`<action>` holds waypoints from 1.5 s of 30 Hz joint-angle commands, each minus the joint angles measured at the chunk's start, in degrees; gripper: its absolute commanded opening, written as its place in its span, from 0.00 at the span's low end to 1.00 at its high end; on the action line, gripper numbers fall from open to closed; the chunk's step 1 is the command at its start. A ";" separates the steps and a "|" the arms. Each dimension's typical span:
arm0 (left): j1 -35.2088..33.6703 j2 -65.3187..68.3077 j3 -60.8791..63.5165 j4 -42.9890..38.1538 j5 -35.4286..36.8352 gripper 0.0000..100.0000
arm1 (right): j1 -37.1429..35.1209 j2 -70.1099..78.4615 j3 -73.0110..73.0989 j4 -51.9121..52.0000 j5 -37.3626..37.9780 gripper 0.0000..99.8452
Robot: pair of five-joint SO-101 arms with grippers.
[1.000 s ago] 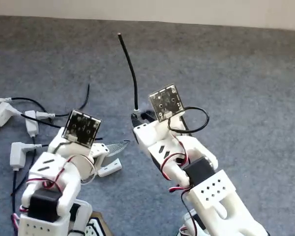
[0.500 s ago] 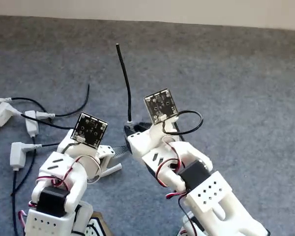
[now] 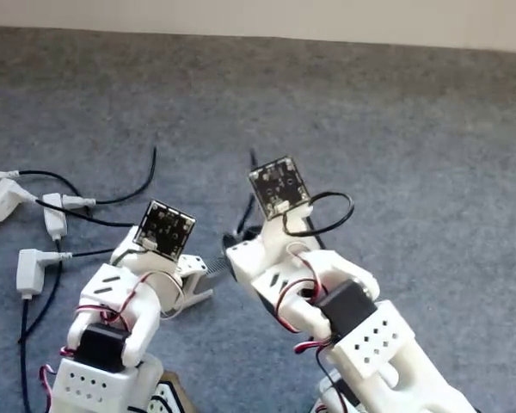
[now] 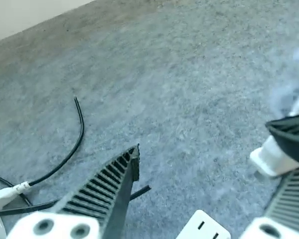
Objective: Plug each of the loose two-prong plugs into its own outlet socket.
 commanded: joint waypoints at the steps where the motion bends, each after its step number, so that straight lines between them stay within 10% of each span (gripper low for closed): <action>1: -2.95 -0.40 -0.84 -1.67 0.00 0.40 | -1.63 -1.36 -2.59 6.64 4.48 0.00; 18: -3.82 -1.01 -1.01 -0.62 0.00 0.40 | -0.92 -0.31 -2.24 7.96 8.18 0.00; 28: -19.82 1.45 -16.66 14.33 -0.88 0.40 | 1.89 12.26 -6.99 10.24 8.26 0.00; 45: -41.89 58.15 -50.42 10.73 -1.93 0.40 | 3.38 13.76 -15.08 11.30 -0.44 0.00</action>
